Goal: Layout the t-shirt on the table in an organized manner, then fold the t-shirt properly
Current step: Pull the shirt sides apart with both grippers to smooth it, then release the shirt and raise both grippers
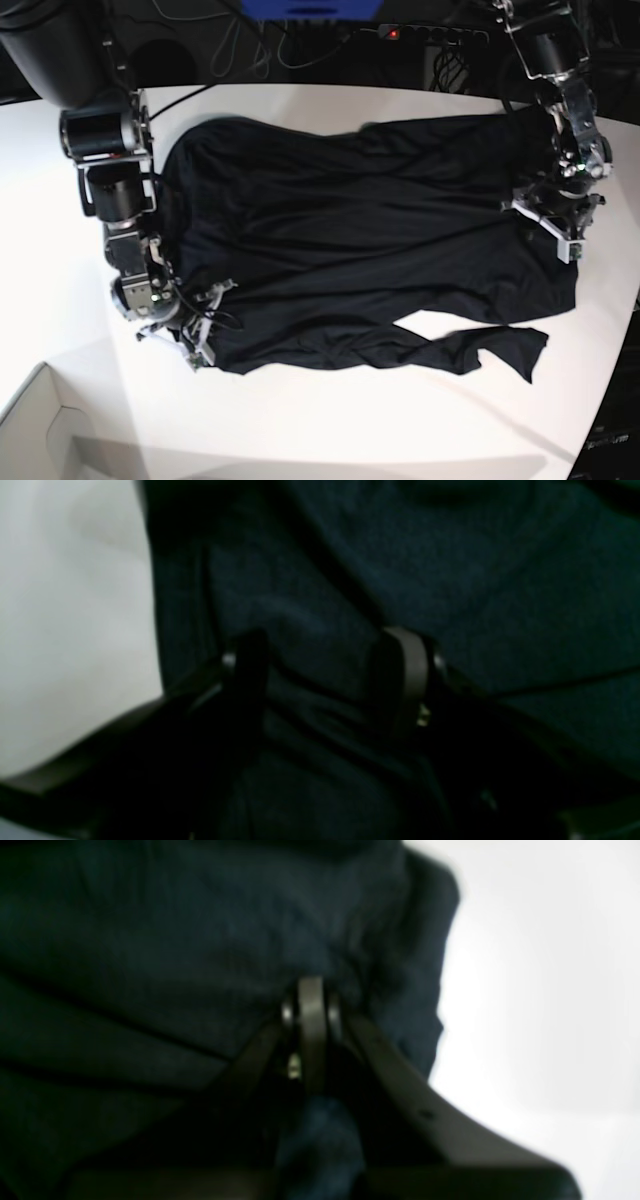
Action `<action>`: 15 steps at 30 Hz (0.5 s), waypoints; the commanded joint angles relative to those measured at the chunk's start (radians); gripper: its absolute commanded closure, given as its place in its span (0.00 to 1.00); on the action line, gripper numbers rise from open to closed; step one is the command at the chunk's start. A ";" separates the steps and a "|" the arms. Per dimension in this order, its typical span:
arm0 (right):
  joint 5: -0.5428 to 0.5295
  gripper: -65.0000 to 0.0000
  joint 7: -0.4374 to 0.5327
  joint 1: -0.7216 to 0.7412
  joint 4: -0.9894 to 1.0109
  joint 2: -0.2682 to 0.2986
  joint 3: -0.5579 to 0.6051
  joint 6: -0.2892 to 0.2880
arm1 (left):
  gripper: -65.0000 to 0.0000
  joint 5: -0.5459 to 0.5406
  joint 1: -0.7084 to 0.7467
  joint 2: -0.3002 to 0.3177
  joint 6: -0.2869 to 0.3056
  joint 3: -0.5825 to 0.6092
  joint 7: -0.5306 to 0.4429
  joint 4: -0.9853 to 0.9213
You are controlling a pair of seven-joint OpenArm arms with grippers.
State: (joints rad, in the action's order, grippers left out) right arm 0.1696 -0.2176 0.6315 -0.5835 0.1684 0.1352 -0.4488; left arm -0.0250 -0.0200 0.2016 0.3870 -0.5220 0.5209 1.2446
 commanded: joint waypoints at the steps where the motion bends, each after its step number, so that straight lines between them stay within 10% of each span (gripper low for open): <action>1: 0.012 1.00 0.001 0.038 0.026 0.006 -0.001 0.002 | 0.48 0.012 0.005 0.009 -0.004 -0.002 0.018 0.011; 6: 0.009 1.00 0.099 0.064 0.141 0.044 -0.003 0.034 | 0.48 0.012 -0.002 0.009 -0.004 -0.002 0.018 0.017; 15: 0.008 1.00 0.131 0.067 0.138 0.102 -0.062 0.393 | 0.48 0.010 -0.030 -0.029 -0.004 0.004 0.025 0.174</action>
State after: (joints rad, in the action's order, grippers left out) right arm 0.1799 -0.1051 0.6659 -0.4313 0.2661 0.0731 -0.0711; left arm -0.0044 -0.0311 0.1673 0.3855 -0.5163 0.5682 1.4014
